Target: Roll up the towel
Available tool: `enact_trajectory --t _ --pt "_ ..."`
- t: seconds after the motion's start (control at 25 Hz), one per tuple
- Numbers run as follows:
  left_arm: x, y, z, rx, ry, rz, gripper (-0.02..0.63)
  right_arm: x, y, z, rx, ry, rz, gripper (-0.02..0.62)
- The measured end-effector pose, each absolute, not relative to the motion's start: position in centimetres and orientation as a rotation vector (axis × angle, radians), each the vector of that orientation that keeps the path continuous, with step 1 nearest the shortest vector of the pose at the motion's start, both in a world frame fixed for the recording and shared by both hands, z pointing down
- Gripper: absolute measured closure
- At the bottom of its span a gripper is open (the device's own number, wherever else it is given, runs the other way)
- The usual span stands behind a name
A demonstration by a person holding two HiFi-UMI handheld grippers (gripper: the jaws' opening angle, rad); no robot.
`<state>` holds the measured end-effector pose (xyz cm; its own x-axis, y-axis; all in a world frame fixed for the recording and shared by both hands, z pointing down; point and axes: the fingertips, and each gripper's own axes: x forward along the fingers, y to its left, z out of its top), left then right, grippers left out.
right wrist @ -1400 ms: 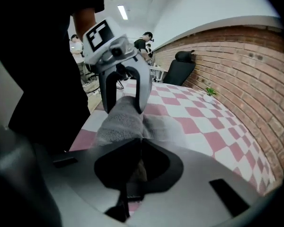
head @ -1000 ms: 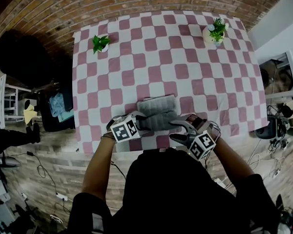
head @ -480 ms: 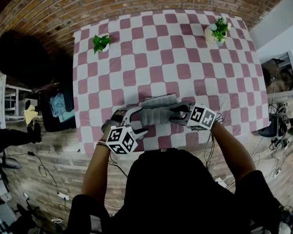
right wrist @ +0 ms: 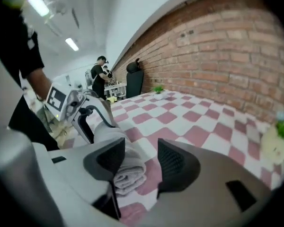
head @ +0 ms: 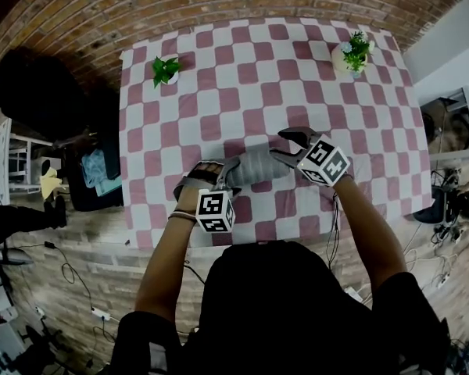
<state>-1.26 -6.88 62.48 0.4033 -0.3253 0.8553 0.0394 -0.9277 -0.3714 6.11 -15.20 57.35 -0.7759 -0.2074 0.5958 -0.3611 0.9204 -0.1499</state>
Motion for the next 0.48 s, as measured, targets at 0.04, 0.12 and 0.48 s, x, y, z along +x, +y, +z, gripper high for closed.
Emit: enact_trajectory --t 0.04,0.12,0.48 --pt "-1.2 -7.5 62.6 -2.335 0.244 -1.541 0.267 6.0 -14.8 56.6 0.432 -2.492 0.218 0.379" --pt "-1.0 -8.1 62.6 -2.339 0.218 -1.547 0.267 5.4 -12.4 55.9 0.389 -2.482 0.029 0.382" --pt "-0.5 -7.4 64.5 -2.383 0.165 -1.486 0.222 6.1 -8.9 61.5 0.503 -2.391 -0.038 0.431"
